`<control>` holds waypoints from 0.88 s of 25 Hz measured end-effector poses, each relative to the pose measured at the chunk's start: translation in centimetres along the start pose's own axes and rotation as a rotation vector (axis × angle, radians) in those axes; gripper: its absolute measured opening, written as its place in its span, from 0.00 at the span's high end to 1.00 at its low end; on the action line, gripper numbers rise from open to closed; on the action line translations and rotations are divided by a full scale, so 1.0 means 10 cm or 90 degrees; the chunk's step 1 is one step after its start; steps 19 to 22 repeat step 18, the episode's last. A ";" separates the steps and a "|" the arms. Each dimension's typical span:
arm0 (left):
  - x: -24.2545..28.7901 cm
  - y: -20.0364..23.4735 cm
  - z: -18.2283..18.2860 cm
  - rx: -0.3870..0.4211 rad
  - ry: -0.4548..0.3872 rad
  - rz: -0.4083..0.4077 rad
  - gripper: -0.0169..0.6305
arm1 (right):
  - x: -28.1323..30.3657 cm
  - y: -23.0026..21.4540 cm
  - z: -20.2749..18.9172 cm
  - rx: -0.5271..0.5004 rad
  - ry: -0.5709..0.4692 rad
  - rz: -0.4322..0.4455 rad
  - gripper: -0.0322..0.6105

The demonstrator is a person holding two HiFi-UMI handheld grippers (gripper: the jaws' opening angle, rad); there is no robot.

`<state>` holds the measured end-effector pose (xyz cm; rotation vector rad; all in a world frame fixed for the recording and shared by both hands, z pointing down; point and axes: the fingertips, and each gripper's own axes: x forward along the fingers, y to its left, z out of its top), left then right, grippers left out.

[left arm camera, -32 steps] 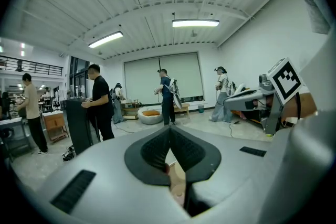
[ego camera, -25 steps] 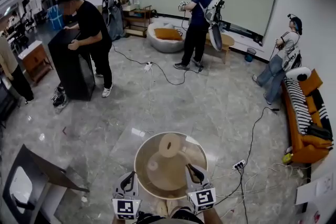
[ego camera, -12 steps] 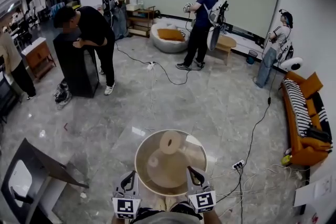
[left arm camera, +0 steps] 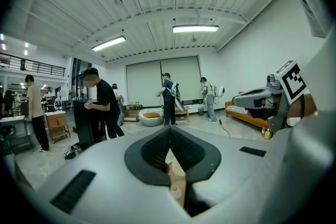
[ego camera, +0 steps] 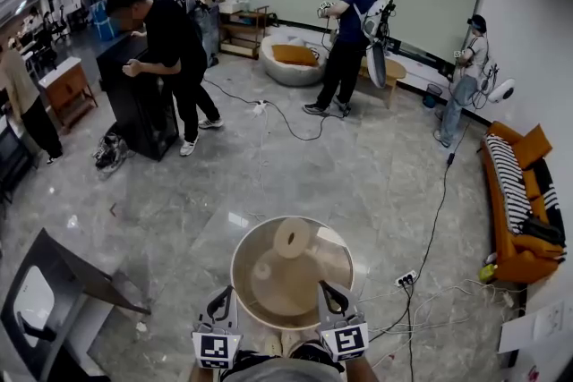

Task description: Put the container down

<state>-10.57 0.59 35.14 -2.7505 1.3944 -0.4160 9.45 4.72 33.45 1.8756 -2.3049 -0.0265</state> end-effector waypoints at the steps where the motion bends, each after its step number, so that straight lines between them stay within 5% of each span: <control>1: 0.00 0.00 -0.01 -0.001 0.000 -0.001 0.95 | 0.00 0.01 0.00 -0.002 -0.002 0.000 0.95; 22: 0.04 -0.04 -0.06 0.000 -0.002 -0.011 0.95 | 0.03 0.09 0.04 -0.016 0.013 0.012 0.95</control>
